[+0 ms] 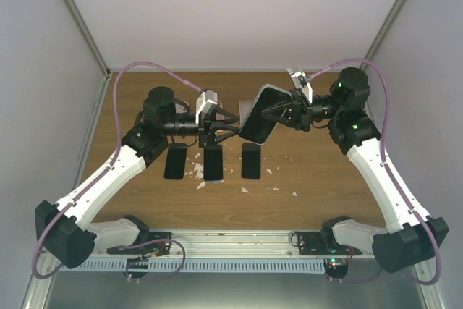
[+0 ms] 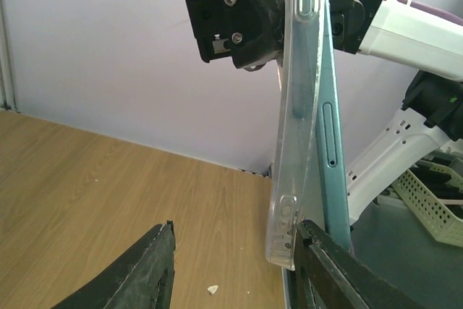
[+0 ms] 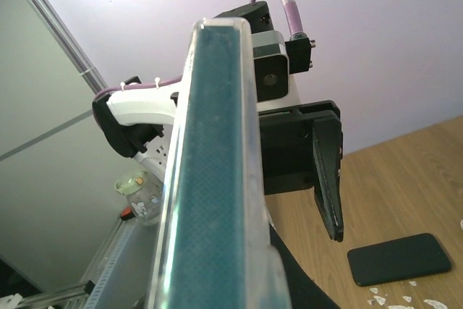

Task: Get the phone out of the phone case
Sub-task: Remove the phone case from the phone.

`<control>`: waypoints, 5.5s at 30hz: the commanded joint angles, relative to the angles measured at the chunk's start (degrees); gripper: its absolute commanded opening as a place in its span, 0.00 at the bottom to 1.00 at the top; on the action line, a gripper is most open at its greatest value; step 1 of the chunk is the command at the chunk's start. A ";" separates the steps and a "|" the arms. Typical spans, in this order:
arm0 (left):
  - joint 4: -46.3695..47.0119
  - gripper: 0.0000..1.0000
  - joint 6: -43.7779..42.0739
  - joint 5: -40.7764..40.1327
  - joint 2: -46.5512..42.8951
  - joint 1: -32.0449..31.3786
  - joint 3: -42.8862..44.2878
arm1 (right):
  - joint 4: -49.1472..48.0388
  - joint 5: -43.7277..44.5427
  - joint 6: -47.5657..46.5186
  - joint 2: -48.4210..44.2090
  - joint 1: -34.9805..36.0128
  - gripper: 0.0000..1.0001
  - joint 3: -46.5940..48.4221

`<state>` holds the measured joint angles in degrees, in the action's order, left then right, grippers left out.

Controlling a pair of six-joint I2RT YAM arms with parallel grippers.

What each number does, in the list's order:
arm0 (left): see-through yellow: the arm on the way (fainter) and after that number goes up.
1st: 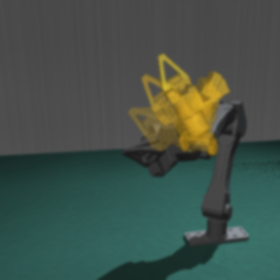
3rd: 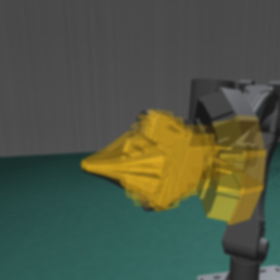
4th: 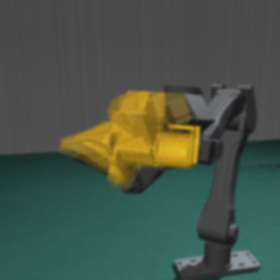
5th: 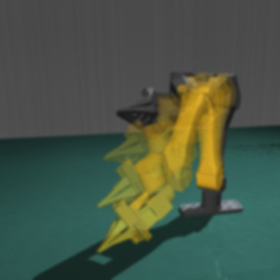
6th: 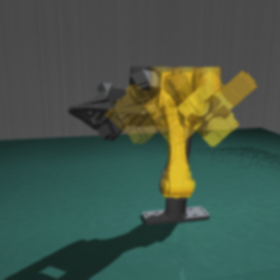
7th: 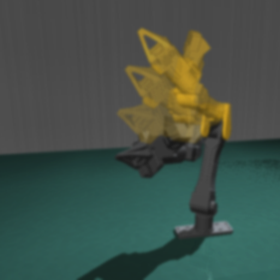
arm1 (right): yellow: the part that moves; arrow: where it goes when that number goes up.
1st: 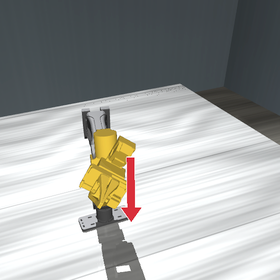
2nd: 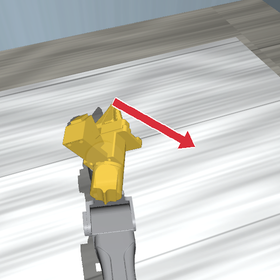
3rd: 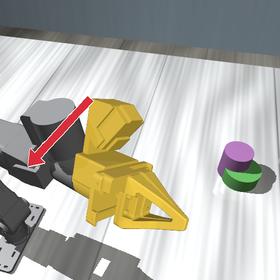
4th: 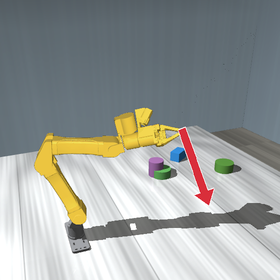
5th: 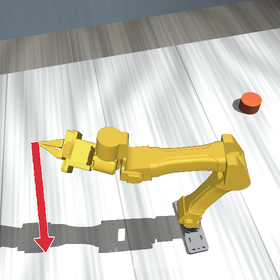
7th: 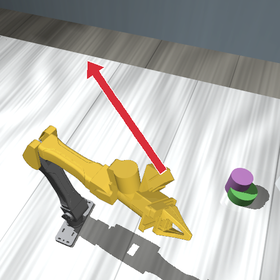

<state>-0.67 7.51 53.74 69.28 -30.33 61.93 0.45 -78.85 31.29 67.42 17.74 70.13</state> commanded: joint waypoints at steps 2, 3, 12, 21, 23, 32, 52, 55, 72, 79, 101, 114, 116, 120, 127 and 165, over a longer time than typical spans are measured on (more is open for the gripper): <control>0.55 0.45 0.89 -10.40 5.11 -0.82 1.80 | -1.15 -17.43 1.38 -1.07 6.48 0.00 2.26; 0.55 0.45 0.78 -9.97 5.30 -1.25 2.34 | -1.01 -17.21 1.26 -0.94 6.70 0.01 1.88; 2.18 0.44 1.59 -8.91 6.63 -3.15 5.59 | 3.26 -13.89 -3.86 0.59 8.45 0.00 -1.04; -1.06 0.42 -0.19 -8.46 8.65 -6.03 9.03 | 11.38 -9.52 -11.94 3.30 10.11 0.00 -1.25; -1.51 0.41 -0.14 -8.51 8.87 -6.47 9.00 | 13.99 -7.83 -14.72 3.90 10.19 0.00 -1.09; 1.76 0.27 1.76 -4.40 7.29 -6.59 7.96 | 14.76 -4.07 -15.80 4.54 10.21 0.00 -3.47; 21.49 0.00 30.33 -1.02 1.78 3.11 -9.04 | 16.66 5.96 -13.04 9.56 -4.31 0.51 7.67; 21.66 0.00 34.02 -2.30 1.42 5.00 -10.74 | 20.05 10.37 -17.39 10.20 -6.00 0.65 10.20; 11.34 0.00 53.64 -13.39 3.23 8.42 -11.05 | 26.27 56.62 -55.64 6.79 9.69 0.75 9.11; 11.83 0.00 56.76 -12.76 5.04 8.91 -10.94 | 24.58 63.96 -60.67 7.76 17.38 0.71 7.50; 12.99 0.00 59.37 -12.65 5.78 8.94 -12.34 | 19.50 77.23 -65.87 14.44 28.96 0.63 4.43; 13.65 0.00 60.67 -12.37 5.78 8.91 -12.23 | 18.29 80.47 -69.48 14.73 31.39 0.63 1.39; 13.76 0.00 60.69 -12.10 5.62 8.82 -12.20 | 17.19 82.49 -69.86 14.91 31.39 0.63 1.21; 14.47 0.00 61.16 -11.32 5.52 8.76 -12.17 | 14.29 87.64 -71.65 16.08 31.41 0.60 0.46; 15.25 0.00 61.13 -10.38 5.35 8.19 -12.22 | 7.52 93.84 -74.48 16.35 31.35 0.48 -1.04; 13.76 0.00 58.59 -11.62 6.02 7.94 -12.41 | 22.07 79.09 -70.14 10.21 30.32 0.43 4.11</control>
<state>9.17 67.85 41.08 75.94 -22.04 49.25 20.27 1.69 -39.99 79.18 48.47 72.69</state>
